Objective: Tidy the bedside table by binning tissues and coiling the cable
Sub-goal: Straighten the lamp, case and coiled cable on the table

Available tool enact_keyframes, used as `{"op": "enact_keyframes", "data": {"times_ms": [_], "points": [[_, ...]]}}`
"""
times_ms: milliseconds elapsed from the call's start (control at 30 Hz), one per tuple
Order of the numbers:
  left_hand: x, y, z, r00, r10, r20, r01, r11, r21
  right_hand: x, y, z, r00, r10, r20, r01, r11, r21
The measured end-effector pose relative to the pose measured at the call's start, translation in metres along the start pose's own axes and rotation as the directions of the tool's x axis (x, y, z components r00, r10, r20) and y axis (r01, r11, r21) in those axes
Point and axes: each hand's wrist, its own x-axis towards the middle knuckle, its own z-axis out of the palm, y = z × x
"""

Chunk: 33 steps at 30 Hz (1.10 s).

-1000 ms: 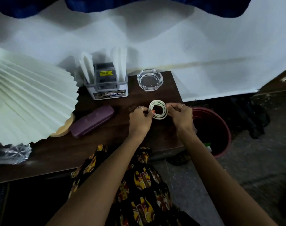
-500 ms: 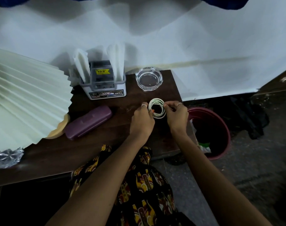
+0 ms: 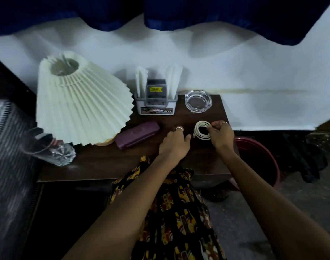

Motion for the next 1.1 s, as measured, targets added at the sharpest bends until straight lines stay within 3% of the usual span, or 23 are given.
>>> {"op": "enact_keyframes", "data": {"times_ms": [300,533,700,900,1000,1100], "points": [[-0.054,-0.077,-0.048,0.975,-0.156,-0.155,0.136,0.982,-0.132,-0.057,-0.07,0.01,0.978,-0.204,0.039,0.208,0.967,-0.146],[-0.088,-0.127,-0.081,0.872,-0.295,-0.391,0.193,0.941,-0.279,-0.122,-0.103,0.066,0.823,-0.46,0.334,0.529,0.834,-0.154],[-0.078,-0.151,-0.093,0.865,-0.328,-0.38,0.206,0.922,-0.326,-0.145,-0.12,0.11,0.738,-0.495,0.459,0.639,0.731,-0.239],[-0.045,-0.178,-0.096,0.924,-0.298,-0.239,0.268,0.952,-0.148,-0.139,-0.13,0.139,0.708,-0.437,0.555,0.676,0.647,-0.353],[-0.03,-0.188,-0.095,0.922,-0.294,-0.251,0.294,0.955,-0.038,-0.133,-0.131,0.151,0.681,-0.419,0.6,0.712,0.568,-0.412],[-0.025,-0.193,-0.096,0.916,-0.287,-0.281,0.311,0.949,0.043,-0.133,-0.131,0.159,0.667,-0.471,0.577,0.73,0.566,-0.383]]}}
